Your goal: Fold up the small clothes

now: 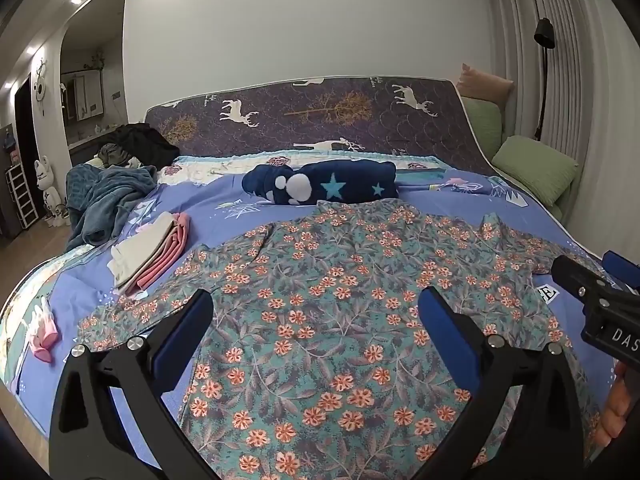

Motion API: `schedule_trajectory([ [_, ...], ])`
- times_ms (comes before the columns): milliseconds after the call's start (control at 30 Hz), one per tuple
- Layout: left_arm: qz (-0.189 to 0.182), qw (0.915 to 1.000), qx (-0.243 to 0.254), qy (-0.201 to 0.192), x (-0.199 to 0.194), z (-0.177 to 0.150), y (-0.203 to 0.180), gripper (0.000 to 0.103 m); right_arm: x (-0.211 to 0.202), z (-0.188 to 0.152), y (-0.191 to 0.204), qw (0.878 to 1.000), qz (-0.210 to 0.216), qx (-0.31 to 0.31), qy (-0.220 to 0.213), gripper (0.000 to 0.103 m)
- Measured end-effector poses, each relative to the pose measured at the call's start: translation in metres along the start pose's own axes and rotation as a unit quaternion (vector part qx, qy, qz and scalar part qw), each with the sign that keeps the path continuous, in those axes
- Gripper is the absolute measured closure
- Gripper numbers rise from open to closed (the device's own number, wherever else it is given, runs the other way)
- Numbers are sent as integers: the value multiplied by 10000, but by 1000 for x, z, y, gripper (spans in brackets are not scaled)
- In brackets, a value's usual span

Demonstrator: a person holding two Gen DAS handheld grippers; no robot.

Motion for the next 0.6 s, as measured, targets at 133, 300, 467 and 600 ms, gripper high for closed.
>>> schedule_trajectory([
  [133,1,10000,0,-4,0,-1,-1,1,0,-1,-1,10000,-1,24,-5,2],
  [300,23,10000,17,20,-1,2,0,1,0,-2,-2,10000,-8,39,-12,2],
  [467,18,10000,-36,64,4,-6,5,1,0,-3,-2,10000,-29,47,-7,2],
  [600,39,9999,-10,120,3,-7,5,1,0,-4,-2,10000,-44,66,1,2],
])
Point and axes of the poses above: each gripper's, at about its wrist camera, not at the fingertips, and x roughly the way its jaws point, y to its left, z to its top, the point moved 4 cm from there along x, roughly the way its jaws point, and after that the axes turned 4 degrees about z, right-handed, at the moved point
